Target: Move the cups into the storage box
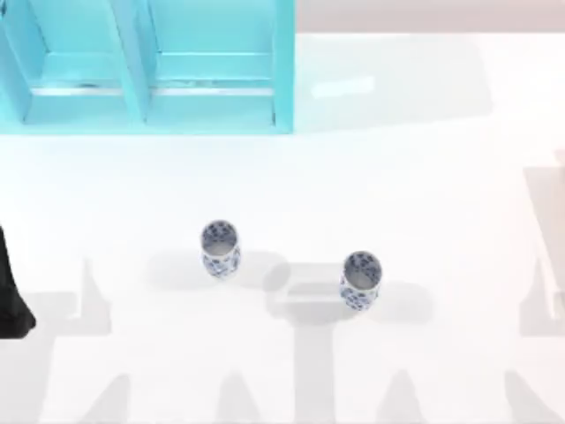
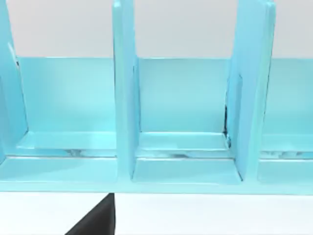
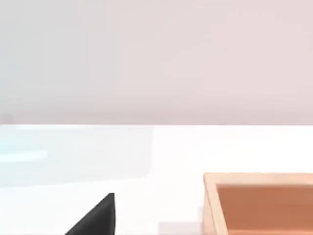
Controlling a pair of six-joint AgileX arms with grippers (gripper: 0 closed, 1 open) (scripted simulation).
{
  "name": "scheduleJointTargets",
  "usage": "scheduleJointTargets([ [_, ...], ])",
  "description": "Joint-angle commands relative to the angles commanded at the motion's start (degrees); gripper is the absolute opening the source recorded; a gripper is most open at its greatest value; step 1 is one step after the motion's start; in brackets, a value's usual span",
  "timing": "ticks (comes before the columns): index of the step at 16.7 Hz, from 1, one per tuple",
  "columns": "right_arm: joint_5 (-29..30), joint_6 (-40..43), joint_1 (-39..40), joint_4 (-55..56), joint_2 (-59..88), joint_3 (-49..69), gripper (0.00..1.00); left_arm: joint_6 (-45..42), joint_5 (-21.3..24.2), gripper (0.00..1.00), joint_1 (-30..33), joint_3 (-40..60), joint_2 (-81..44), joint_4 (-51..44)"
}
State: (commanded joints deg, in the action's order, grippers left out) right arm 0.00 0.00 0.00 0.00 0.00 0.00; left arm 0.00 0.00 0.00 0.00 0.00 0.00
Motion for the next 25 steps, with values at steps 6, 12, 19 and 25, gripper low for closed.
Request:
scheduleJointTargets([
  [6, 0.1, -3.72, 4.68, -4.59, 5.85, 5.92, 1.0, 0.0, 0.0, 1.0, 0.0, 0.0, 0.0, 0.0],
  [12, 0.72, -15.87, 18.67, -22.57, 32.46, 30.64, 1.0, 0.0, 0.0, 1.0, 0.0, 0.0, 0.0, 0.0],
  [19, 0.97, -29.59, 32.31, -50.24, 76.5, 65.89, 1.0, 0.0, 0.0, 1.0, 0.0, 0.0, 0.0, 0.0],
  [25, 0.44, -35.9, 36.36, -68.56, 103.54, 89.5, 1.0, 0.0, 0.0, 1.0, 0.0, 0.0, 0.0, 0.0],
])
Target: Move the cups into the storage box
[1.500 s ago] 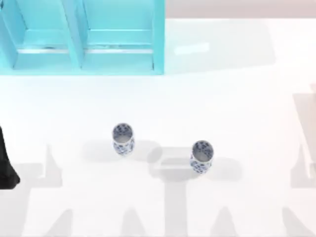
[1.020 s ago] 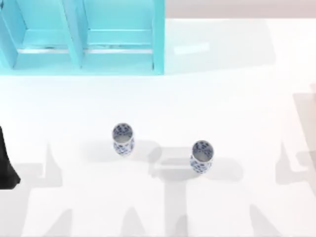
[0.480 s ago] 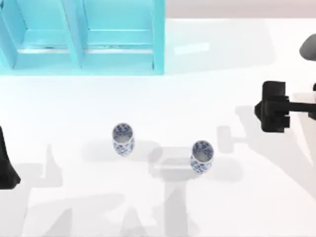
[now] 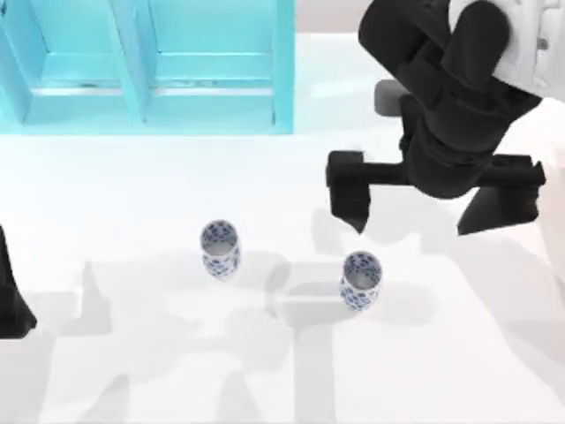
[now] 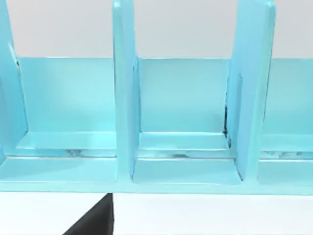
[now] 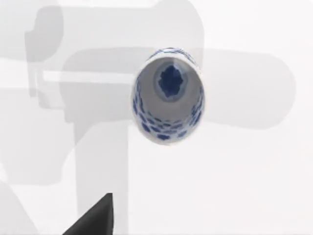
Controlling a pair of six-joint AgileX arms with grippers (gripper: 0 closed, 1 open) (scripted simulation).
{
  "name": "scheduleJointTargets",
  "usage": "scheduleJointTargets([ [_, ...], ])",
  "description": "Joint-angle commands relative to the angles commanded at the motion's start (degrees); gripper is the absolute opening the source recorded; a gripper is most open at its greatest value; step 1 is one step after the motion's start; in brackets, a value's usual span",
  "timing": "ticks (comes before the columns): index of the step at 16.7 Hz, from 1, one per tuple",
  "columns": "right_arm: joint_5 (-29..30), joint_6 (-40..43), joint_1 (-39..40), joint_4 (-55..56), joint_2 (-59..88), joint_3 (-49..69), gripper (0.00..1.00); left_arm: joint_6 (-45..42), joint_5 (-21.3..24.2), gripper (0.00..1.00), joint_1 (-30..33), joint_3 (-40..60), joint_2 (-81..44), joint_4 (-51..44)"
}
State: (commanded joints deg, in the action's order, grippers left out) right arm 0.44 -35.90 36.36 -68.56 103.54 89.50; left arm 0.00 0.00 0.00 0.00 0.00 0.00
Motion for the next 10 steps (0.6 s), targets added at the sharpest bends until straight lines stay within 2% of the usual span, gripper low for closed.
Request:
scheduleJointTargets([
  [4, -0.32, -1.36, 0.16, -6.3, 9.63, 9.64, 1.0, 0.0, 0.0, 1.0, 0.0, 0.0, 0.0, 0.0],
  [10, -0.37, -1.46, -0.08, -7.18, 11.09, 10.96, 1.0, 0.0, 0.0, 1.0, 0.0, 0.0, 0.0, 0.0],
])
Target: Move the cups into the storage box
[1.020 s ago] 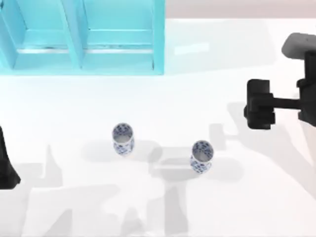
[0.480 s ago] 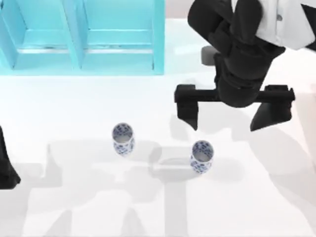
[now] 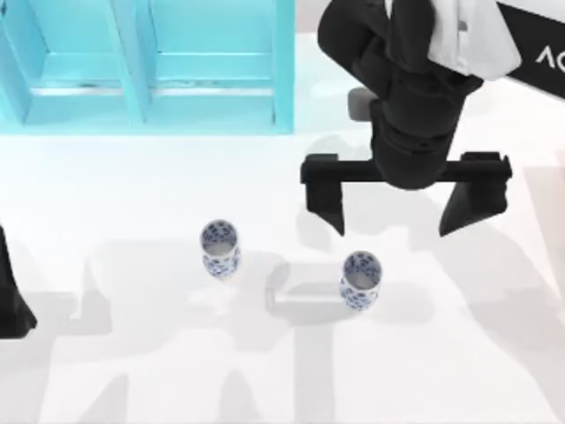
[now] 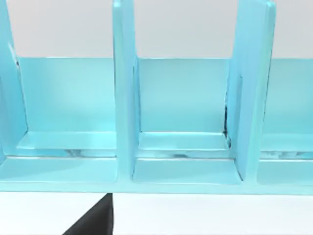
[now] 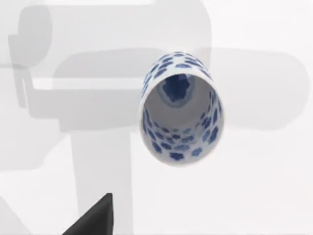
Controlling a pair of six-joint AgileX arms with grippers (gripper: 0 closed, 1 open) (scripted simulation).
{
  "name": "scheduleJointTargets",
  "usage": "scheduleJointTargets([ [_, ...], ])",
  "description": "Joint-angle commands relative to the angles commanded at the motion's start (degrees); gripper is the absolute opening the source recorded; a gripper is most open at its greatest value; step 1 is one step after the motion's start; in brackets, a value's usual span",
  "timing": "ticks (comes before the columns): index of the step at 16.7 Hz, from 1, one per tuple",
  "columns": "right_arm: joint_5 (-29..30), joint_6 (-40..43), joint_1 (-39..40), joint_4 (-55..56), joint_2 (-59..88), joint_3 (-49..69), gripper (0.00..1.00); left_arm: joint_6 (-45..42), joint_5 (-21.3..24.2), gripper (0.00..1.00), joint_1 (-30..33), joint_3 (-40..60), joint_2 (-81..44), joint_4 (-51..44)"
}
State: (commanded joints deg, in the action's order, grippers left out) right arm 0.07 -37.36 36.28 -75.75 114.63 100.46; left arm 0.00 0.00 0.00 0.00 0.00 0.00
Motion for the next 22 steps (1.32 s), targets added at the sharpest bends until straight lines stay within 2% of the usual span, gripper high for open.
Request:
scheduleJointTargets([
  [4, -0.01, 0.05, 0.07, 4.17, 0.82, -3.81, 1.0, 0.0, 0.0, 1.0, 0.0, 0.0, 0.0, 0.0],
  [10, 0.02, -0.21, 0.28, 19.55, 3.96, -15.39, 1.0, 0.0, 0.0, 1.0, 0.0, 0.0, 0.0, 0.0],
  [15, 0.02, -0.27, 0.34, 20.98, 4.43, -16.66, 1.0, 0.0, 0.0, 1.0, 0.0, 0.0, 0.0, 0.0],
  [22, 0.02, -0.27, 0.34, 20.98, 4.43, -16.66, 0.47, 0.0, 0.0, 1.0, 0.0, 0.0, 0.0, 0.0],
])
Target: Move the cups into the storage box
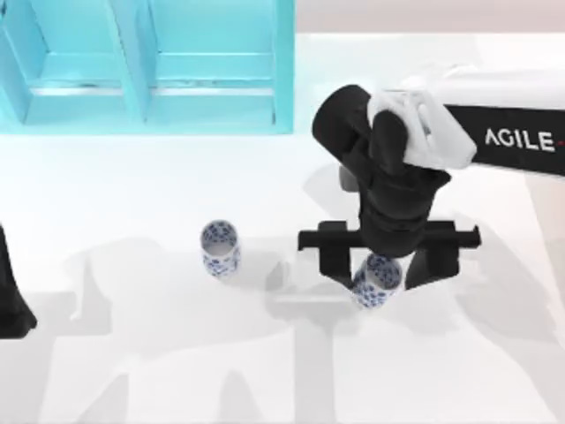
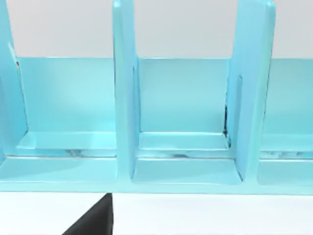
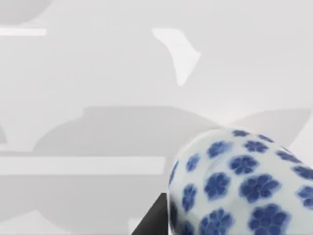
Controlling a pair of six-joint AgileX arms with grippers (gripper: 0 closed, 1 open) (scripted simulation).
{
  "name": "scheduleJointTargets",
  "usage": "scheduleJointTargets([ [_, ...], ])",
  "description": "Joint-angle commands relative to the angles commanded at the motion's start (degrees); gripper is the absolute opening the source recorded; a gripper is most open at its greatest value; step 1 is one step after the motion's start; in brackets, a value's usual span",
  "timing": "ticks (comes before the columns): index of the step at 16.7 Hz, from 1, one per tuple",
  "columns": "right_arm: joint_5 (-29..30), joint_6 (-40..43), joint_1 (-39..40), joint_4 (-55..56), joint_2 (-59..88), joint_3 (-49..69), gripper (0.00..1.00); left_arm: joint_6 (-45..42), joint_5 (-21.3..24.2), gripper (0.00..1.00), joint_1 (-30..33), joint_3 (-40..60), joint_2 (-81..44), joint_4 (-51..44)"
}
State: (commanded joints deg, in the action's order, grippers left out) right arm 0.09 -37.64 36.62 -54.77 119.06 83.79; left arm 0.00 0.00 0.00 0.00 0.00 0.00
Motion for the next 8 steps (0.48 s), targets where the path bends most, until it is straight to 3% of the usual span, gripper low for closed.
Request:
scheduleJointTargets([
  [6, 0.0, 0.0, 0.0, 0.0, 0.0, 0.0, 0.02, 0.0, 0.0, 1.0, 0.0, 0.0, 0.0, 0.0],
  [8, 0.0, 0.0, 0.0, 0.0, 0.0, 0.0, 0.0, 0.0, 0.0, 1.0, 0.0, 0.0, 0.0, 0.0],
])
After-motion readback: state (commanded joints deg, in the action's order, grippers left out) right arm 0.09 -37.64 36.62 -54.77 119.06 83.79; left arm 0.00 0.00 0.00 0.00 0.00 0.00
